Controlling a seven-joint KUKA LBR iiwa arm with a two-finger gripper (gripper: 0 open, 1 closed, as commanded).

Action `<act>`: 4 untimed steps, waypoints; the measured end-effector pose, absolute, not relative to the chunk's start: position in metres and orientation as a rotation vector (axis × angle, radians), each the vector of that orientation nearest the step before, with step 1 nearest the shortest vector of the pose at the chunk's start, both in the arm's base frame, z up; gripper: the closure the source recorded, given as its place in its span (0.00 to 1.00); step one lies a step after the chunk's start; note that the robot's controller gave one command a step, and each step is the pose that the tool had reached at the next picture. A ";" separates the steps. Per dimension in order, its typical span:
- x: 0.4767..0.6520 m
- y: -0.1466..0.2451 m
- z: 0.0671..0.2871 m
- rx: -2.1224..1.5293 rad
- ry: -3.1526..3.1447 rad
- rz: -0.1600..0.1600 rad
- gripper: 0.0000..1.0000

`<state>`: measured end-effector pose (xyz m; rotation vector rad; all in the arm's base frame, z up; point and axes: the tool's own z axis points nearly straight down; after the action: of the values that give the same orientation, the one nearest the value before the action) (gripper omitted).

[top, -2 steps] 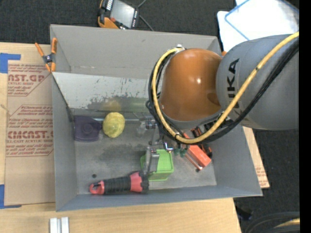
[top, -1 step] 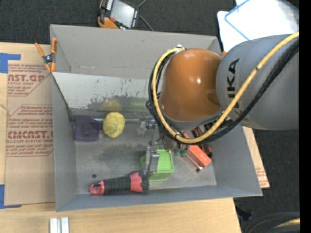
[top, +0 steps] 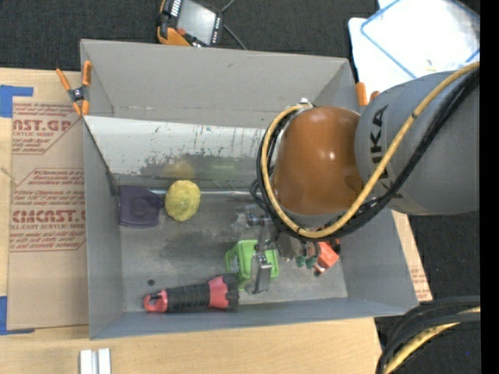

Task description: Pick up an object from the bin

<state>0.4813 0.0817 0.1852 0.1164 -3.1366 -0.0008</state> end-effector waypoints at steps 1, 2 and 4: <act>0.486 0.084 0.185 -0.277 -3.136 -0.007 0.00; 0.485 0.070 0.179 -0.157 -3.143 -0.008 0.00; 0.497 -0.015 0.131 -0.257 -3.136 -0.005 1.00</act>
Offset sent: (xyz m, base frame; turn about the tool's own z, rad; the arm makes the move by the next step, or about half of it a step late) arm 0.0009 -0.0534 -0.0165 0.0206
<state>0.4967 -0.0146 0.1315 -0.2572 -3.1358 -0.0054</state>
